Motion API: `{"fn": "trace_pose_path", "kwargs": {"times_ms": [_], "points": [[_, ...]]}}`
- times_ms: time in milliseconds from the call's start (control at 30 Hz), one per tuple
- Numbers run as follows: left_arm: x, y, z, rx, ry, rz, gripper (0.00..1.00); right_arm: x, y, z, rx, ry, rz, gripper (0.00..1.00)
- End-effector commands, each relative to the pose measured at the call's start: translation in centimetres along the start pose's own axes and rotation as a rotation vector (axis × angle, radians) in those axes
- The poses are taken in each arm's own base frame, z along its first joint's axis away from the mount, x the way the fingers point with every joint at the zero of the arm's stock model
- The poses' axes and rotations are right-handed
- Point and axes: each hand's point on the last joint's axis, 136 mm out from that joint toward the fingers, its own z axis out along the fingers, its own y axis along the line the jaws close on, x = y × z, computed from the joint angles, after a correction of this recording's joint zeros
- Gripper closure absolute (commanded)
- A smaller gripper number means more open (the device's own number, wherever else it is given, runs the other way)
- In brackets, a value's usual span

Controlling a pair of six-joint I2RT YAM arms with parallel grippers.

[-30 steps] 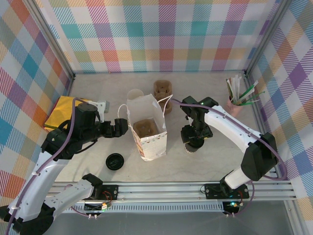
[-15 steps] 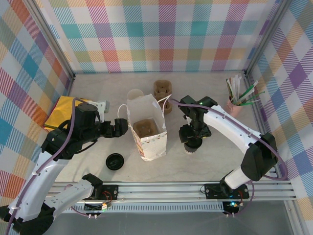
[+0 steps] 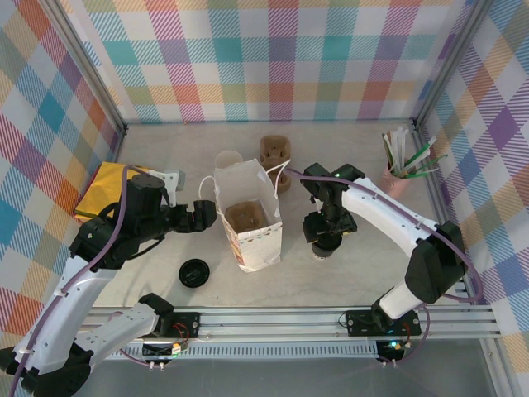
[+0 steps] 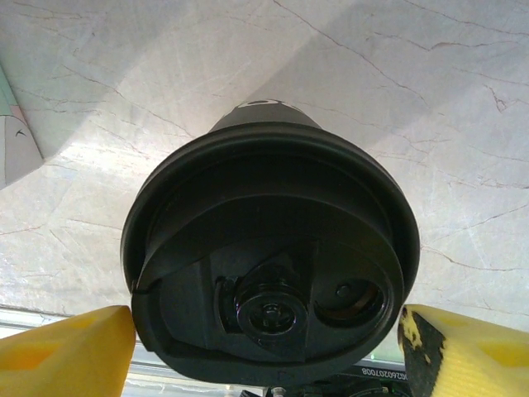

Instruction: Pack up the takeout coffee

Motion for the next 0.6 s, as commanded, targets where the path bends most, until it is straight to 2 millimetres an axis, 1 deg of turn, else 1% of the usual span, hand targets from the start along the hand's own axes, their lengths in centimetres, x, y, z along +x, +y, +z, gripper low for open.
{"fn": "trace_pose_path", "kwargs": {"times_ms": [0, 300, 567], "points": [[-0.2, -0.2, -0.1, 0.007, -0.007, 0.010, 0.00, 0.3, 0.1, 0.7, 0.007, 0.030, -0.005, 0.19], [-0.1, -0.2, -0.2, 0.005, -0.008, 0.011, 0.00, 0.5, 0.1, 1.5, 0.008, 0.046, -0.003, 0.20], [-0.1, -0.2, -0.1, 0.005, -0.006, 0.013, 0.00, 0.6, 0.1, 2.2, 0.012, 0.058, -0.003, 0.24]]}}
